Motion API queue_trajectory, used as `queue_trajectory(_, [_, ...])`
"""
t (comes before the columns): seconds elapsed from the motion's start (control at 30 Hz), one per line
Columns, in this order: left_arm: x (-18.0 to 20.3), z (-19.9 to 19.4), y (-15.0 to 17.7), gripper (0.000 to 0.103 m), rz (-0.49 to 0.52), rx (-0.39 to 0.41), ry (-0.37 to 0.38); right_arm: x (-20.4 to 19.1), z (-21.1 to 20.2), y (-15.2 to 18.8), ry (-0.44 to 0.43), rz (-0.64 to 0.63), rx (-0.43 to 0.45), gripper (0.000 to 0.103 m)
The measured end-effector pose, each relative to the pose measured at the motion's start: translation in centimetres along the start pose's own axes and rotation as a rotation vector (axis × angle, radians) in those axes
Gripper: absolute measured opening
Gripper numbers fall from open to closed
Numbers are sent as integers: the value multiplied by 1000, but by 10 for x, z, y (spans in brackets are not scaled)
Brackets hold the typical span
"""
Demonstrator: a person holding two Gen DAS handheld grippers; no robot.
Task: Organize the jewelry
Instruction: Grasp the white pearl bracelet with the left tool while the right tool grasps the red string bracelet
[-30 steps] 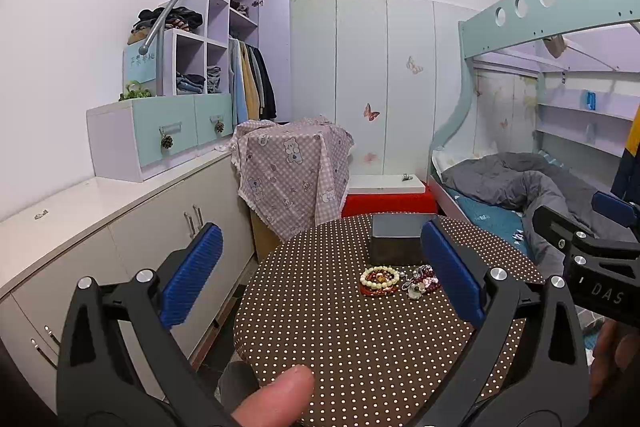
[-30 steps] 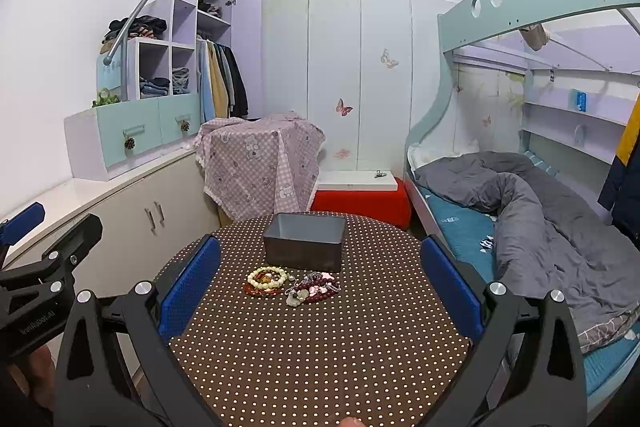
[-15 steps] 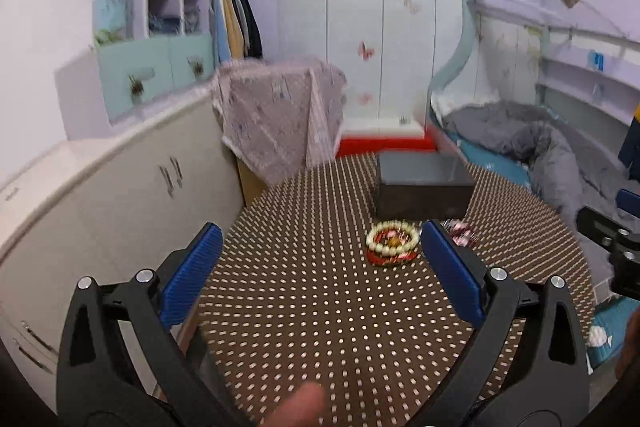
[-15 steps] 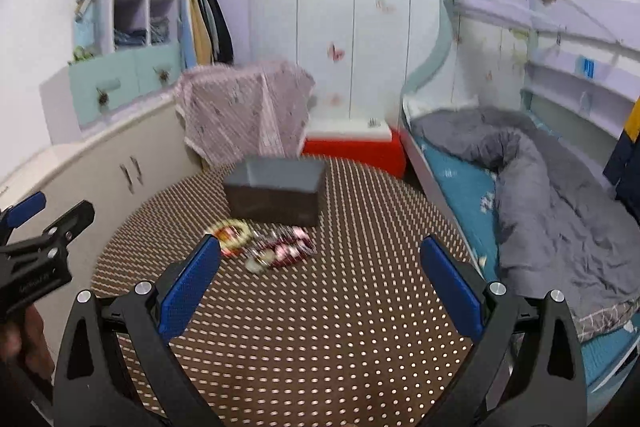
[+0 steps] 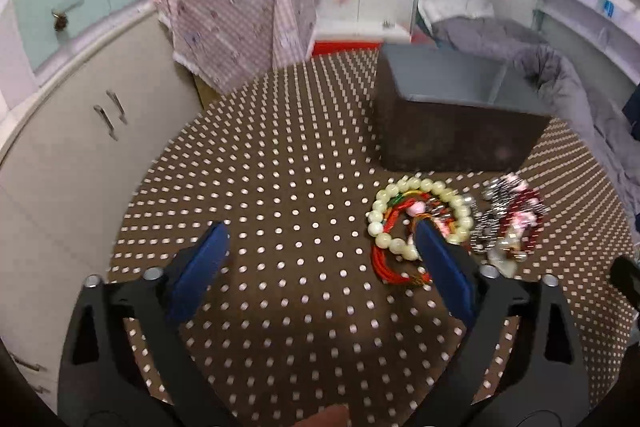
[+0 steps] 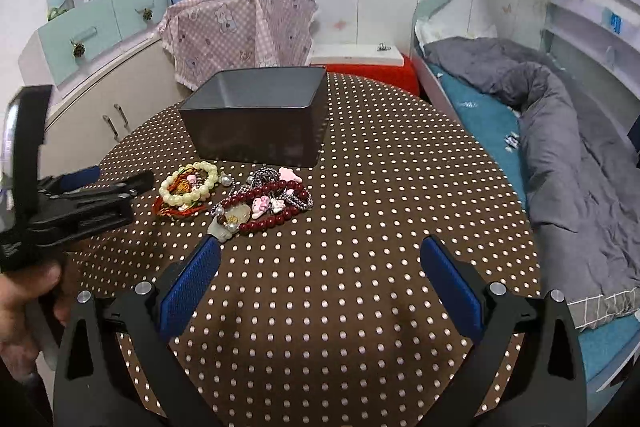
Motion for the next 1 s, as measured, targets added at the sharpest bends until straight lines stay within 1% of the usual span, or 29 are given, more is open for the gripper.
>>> queue_trajectory(0.03, [0, 8, 1, 79, -3, -26, 6, 1, 3, -2, -3, 3, -8, 96])
queue_trajectory(0.1, [0, 16, 2, 61, -16, -55, 45, 4, 9, -5, -9, 11, -21, 96])
queue_trajectory(0.13, [1, 18, 3, 58, -20, -65, 68, 4, 11, -6, -9, 13, -26, 96])
queue_trajectory(0.17, [2, 16, 3, 52, -13, -61, 79, 5, 14, -7, -10, 15, -33, 96])
queue_trajectory(0.2, [4, 16, 2, 41, -2, -63, 93, 7, 17, -9, -13, 18, -42, 96])
queue_trajectory(0.23, [9, 14, 2, 36, 18, -65, 116, 7, 20, -11, -16, 19, -46, 96])
queue_trajectory(0.3, [16, 10, 2, 18, 56, -63, 140, 8, 23, -15, -18, 23, -54, 96])
queue_trajectory(0.33, [21, 9, 4, 13, 79, -60, 158, 9, 24, -17, -21, 25, -54, 96])
queue_trajectory(0.43, [28, 3, 4, 10, 111, -57, 168, 10, 25, -23, -24, 25, -50, 96])
queue_trajectory(0.57, [24, -2, 4, 9, 99, -53, 206, 8, 25, -29, -30, 20, -48, 96])
queue_trajectory(0.67, [10, -10, 3, 9, 70, -21, 228, 5, 25, -31, -39, 16, -47, 96])
queue_trajectory(0.7, [7, -18, 2, 9, 57, -3, 234, 3, 26, -32, -44, 12, -49, 96])
queue_trajectory(0.83, [-5, -38, -4, 9, 33, 58, 230, -8, 29, -35, -69, -11, -50, 96])
queue_trajectory(0.97, [-19, -60, -9, 9, -8, 111, 230, -29, 32, -39, -119, -58, -52, 96])
queue_trajectory(1.0, [-21, -63, -9, 9, -13, 122, 223, -37, 34, -41, -147, -76, -53, 96])
Point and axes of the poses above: each gripper's, at about its wrist camera, not at the fingertips, and z roughly the way its jaws point, x to its right, y to its underside, the point moved 2 cm from there along z, roughly the way its jaws point, and after that the axes turned 2 degrees about x, right-handed, at the moved point
